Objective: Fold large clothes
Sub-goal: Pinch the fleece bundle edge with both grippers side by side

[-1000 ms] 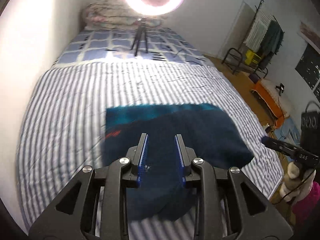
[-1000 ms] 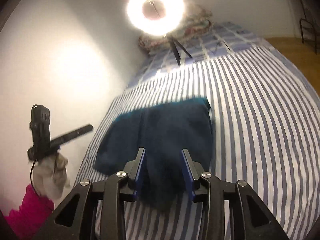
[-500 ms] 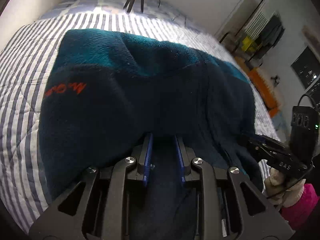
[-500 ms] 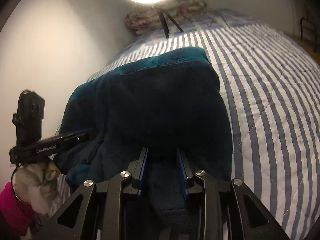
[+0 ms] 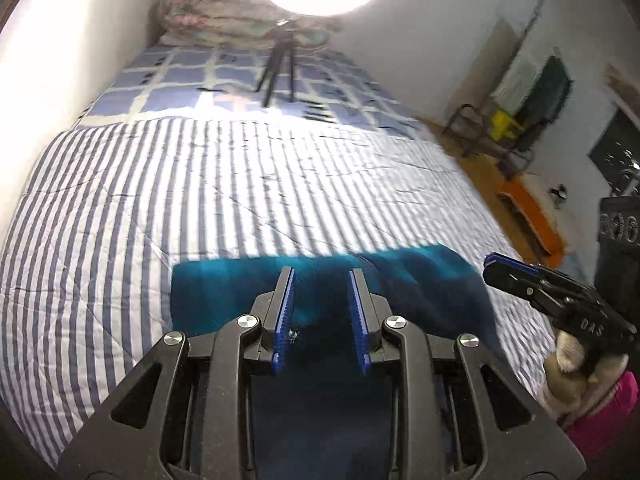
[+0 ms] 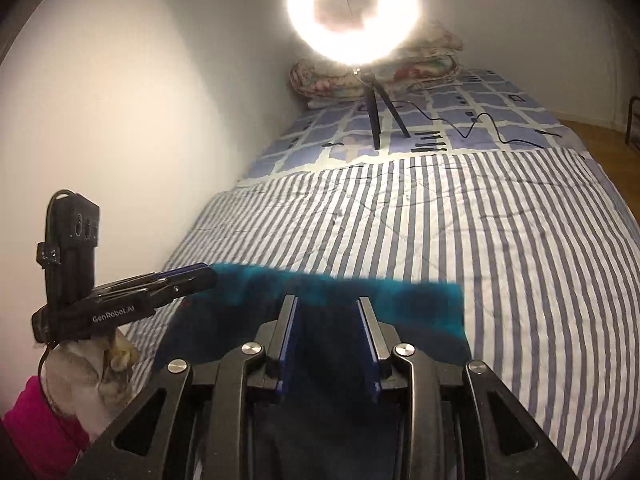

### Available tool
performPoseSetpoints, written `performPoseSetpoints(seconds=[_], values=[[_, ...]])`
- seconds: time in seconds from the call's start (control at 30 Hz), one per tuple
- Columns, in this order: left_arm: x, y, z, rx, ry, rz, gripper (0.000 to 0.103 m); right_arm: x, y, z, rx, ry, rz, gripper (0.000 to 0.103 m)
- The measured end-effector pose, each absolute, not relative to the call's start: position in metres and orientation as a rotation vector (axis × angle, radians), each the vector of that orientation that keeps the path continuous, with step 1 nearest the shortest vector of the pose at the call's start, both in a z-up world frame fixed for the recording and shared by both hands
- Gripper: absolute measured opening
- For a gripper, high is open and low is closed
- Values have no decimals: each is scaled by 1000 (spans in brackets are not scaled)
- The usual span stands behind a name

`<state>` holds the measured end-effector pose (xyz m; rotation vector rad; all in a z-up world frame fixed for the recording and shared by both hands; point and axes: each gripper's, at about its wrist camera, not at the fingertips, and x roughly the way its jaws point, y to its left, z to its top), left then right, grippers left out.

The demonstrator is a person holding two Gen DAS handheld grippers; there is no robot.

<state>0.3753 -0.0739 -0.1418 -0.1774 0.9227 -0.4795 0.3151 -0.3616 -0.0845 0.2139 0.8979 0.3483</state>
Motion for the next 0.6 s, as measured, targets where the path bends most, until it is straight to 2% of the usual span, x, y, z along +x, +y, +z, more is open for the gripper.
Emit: performPoseSetpoints(seconds=[0.13, 0.23, 0.33, 0.43, 0.6], values=[[399, -67, -175, -162, 997, -420, 25, 341, -364, -115, 214, 956, 286, 29], [409, -61, -204, -165, 1039, -411, 25, 348, -375, -147, 208, 1017, 235, 22], [417, -55, -223, -210, 1053, -412, 23, 356, -379, -170, 239, 1062, 220, 20], [413, -57, -213, -195, 1054, -405, 23, 357, -371, -153, 160, 1075, 206, 20], [378, -36, -174, -221, 983, -423, 23, 306, -388, -111, 238, 988, 286, 23]])
